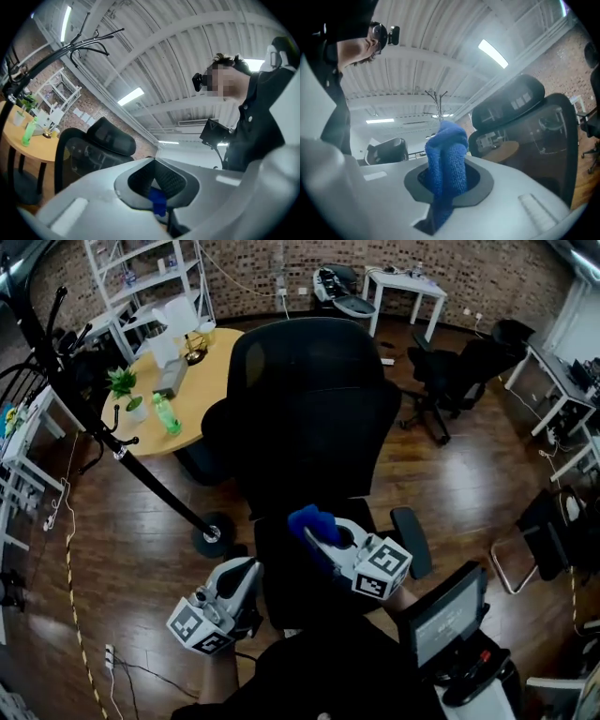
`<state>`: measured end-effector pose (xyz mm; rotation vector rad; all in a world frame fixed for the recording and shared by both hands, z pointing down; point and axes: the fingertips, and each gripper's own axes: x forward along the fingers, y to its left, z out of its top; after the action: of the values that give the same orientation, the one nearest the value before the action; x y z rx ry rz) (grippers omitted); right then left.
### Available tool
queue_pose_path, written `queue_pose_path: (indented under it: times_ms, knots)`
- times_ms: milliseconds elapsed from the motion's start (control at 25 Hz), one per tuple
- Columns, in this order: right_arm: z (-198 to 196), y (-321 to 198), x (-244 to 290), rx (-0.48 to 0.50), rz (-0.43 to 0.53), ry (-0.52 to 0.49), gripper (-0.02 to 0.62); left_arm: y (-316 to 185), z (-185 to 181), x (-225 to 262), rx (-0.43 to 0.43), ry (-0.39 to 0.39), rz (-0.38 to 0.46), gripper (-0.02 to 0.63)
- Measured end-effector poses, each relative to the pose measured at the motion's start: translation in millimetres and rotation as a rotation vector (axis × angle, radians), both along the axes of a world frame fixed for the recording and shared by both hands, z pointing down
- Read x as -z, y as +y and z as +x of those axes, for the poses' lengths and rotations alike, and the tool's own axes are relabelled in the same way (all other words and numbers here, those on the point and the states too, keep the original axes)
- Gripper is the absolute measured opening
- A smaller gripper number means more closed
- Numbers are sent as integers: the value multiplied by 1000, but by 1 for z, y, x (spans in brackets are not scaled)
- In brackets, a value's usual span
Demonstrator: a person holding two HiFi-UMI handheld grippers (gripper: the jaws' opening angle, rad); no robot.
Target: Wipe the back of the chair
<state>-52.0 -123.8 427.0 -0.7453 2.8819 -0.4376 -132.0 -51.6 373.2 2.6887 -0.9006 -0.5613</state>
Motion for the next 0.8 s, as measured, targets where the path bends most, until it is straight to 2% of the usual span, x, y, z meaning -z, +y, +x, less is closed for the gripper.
queue_pose_path:
  times_ms: [80, 200, 280, 520, 800]
  knots:
    - [18, 7, 15, -39, 32, -19, 29, -4, 12, 7, -52, 13, 25, 3]
    - [41, 17, 26, -100, 48, -38, 29, -3, 31, 10, -128, -8, 60, 3]
    - [52, 25, 31, -125, 50, -54, 29, -3, 42, 13, -154, -11, 75, 3]
    - [61, 45, 41, -128, 73, -85, 28, 2, 54, 16, -162, -10, 96, 3]
    - [59, 51, 46, -102, 69, -107, 29, 9, 55, 16, -133, -2, 85, 3]
